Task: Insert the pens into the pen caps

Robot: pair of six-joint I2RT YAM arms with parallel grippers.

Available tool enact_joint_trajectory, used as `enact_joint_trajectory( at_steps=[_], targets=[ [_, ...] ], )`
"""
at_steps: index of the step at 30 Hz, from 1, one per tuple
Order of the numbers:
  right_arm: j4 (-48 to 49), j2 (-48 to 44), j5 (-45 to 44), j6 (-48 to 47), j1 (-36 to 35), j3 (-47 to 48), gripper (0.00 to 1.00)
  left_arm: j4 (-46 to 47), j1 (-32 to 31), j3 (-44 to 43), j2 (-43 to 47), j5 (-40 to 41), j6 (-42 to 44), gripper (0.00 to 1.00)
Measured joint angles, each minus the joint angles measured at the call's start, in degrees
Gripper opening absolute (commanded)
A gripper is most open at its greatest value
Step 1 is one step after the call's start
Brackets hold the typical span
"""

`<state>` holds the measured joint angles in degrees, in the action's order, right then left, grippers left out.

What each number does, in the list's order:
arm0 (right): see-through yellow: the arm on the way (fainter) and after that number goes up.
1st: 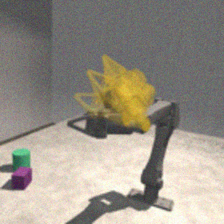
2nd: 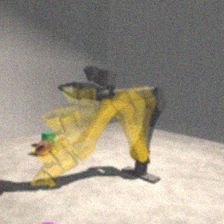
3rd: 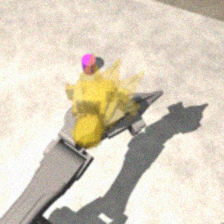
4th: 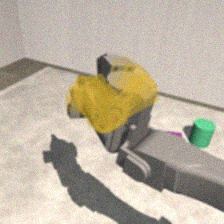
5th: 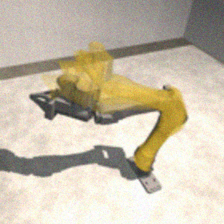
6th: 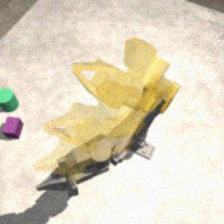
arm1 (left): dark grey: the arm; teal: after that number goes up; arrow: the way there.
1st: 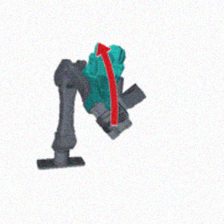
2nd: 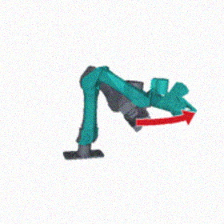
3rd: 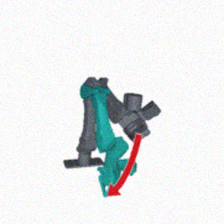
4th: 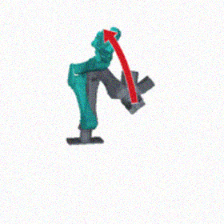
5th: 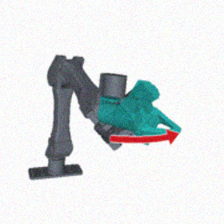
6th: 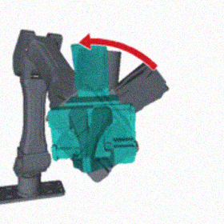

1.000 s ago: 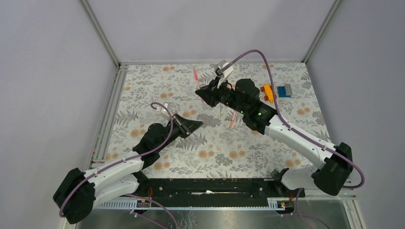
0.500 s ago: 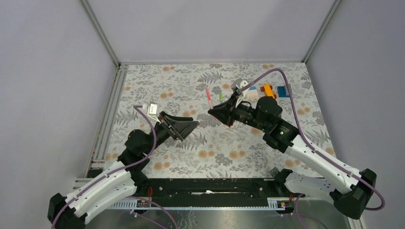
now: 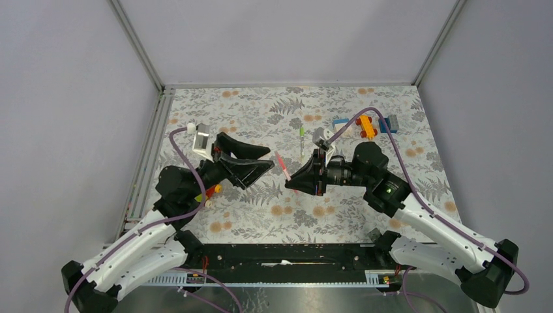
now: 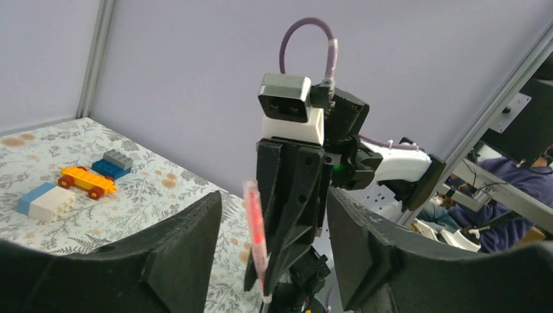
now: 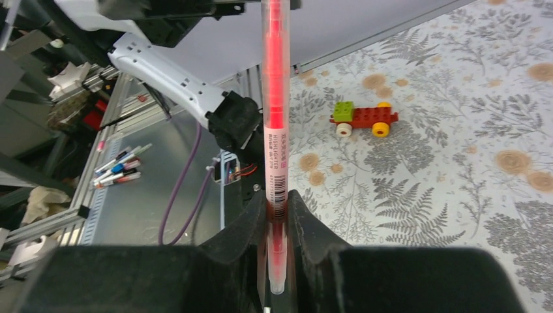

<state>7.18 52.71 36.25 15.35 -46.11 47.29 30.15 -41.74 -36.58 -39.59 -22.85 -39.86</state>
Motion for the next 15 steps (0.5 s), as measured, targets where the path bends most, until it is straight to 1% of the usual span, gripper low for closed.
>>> enact_joint_trajectory(
  at_steps=[1, 7, 11, 12, 15],
  targets=[
    [0.0, 0.0, 0.9, 0.3, 0.0, -0.1, 0.00, 0.5, 0.0, -0.2, -1.0, -0.7, -0.1, 0.57],
    [1.2, 0.2, 4.0, 1.3, 0.0, -0.1, 0.00, 2.0, 0.0, -0.2, -6.4, -3.8, -1.1, 0.45],
    [1.4, 0.6, 4.4, 1.6, 0.0, -0.1, 0.00, 4.1, 0.0, -0.2, -8.4, -5.6, -2.6, 0.33],
    [1.4, 0.7, 4.5, 1.6, 0.0, -0.1, 0.00, 4.7, 0.0, -0.2, -8.5, -6.0, -2.9, 0.32],
    [1.4, 1.1, 5.1, 1.6, 0.0, -0.1, 0.00, 5.9, 0.0, -0.2, -8.9, -6.9, -3.4, 0.34]
  ],
)
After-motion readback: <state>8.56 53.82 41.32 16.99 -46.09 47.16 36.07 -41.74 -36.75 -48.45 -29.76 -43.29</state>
